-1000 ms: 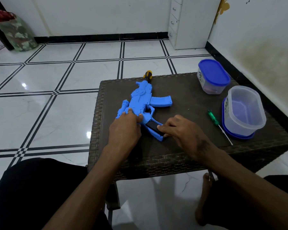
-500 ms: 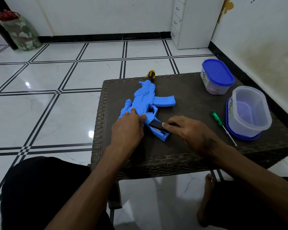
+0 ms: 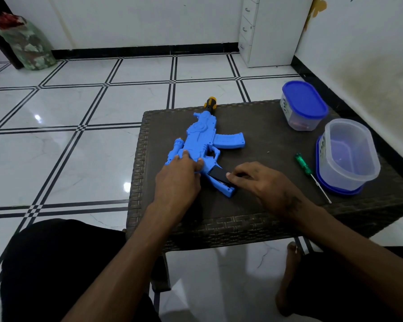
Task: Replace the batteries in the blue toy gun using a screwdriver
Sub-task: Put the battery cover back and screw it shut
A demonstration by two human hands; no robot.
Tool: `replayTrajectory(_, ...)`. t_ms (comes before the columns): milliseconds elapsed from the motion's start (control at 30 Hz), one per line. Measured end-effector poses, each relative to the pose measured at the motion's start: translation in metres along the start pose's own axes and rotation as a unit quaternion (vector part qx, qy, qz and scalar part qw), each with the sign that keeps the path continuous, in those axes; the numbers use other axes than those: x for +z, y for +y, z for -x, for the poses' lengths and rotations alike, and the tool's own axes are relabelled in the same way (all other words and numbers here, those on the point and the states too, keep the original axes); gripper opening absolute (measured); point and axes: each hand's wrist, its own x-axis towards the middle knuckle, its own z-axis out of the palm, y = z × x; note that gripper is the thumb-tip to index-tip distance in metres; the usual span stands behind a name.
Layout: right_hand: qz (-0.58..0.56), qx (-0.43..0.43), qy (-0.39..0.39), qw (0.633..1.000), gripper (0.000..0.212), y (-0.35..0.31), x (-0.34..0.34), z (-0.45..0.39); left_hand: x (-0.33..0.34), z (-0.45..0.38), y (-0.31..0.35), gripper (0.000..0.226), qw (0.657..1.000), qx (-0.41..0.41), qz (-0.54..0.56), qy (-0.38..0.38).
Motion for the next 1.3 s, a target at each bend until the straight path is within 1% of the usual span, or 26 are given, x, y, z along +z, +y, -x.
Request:
replayTrajectory(33,-0.045,0.011,0.000,0.999,0.135,0.000,0.004,0.001,0.000,0.000,0.000,0.038,1.000,-0.001,0.001,-0.001)
replayTrajectory(67,-0.060,-0.006,0.015,0.998,0.110,-0.004,0.004,0.002,0.000,0.000,0.000,0.038,1.000,-0.001,0.000,-0.002)
replayTrajectory(100,-0.033,-0.019,0.059,0.998,0.075,-0.003,0.003,0.002,-0.001,0.000,0.001,0.038,1.000,-0.001,0.000,-0.002)
replayTrajectory(133,-0.002,-0.033,0.070,0.997,0.044,0.000,0.007,0.002,-0.001,0.000,0.001,0.039,1.000,-0.001,-0.001,-0.004)
replayTrajectory(167,0.034,-0.064,0.090,0.993,0.031,0.007,0.012,0.004,-0.001,0.000,0.001,0.040,1.000,0.000,-0.001,-0.005)
replayTrajectory(233,0.066,-0.091,0.083,0.990,0.045,0.010,0.015,0.003,-0.001,-0.001,0.000,0.041,1.000,0.001,-0.005,-0.009)
replayTrajectory(333,0.078,-0.129,0.112,0.982,0.051,0.012,0.011,-0.003,-0.001,-0.002,0.001,0.040,1.000,0.006,-0.008,-0.010)
replayTrajectory(367,0.081,-0.131,0.112,0.982,0.049,0.014,0.009,-0.005,-0.001,-0.002,0.001,0.040,1.000,0.006,-0.007,-0.011)
replayTrajectory(433,0.053,-0.121,0.084,0.988,0.041,0.015,0.005,-0.011,-0.002,-0.003,0.001,0.039,1.000,0.003,-0.007,-0.015)
replayTrajectory(567,-0.024,-0.061,0.005,0.998,0.027,0.018,-0.009,-0.021,-0.004,-0.004,0.002,0.037,1.000,0.002,-0.012,-0.019)
replayTrajectory(633,-0.027,-0.053,-0.006,0.998,0.024,0.017,-0.013,-0.026,-0.003,-0.004,0.003,0.036,1.000,0.000,-0.011,-0.020)
replayTrajectory(733,-0.008,-0.072,0.015,0.997,0.023,0.014,-0.009,-0.024,-0.002,-0.005,0.003,0.039,1.000,-0.003,-0.015,-0.018)
replayTrajectory(800,0.010,-0.096,0.048,0.994,0.025,0.014,0.000,-0.019,-0.001,-0.004,0.003,0.038,1.000,-0.002,-0.018,-0.016)
replayTrajectory(967,0.008,-0.114,0.104,0.988,0.031,0.016,0.015,-0.012,-0.002,-0.004,0.004,0.036,1.000,0.005,-0.025,-0.015)
replayTrajectory(1167,0.014,-0.127,0.109,0.986,0.038,0.018,0.017,-0.009,0.000,-0.004,0.005,0.035,1.000,0.003,-0.028,-0.009)
replayTrajectory(1300,0.018,-0.119,0.139,0.983,0.045,0.018,0.024,-0.003,0.000,-0.004,0.006,0.034,1.000,0.005,-0.025,-0.009)
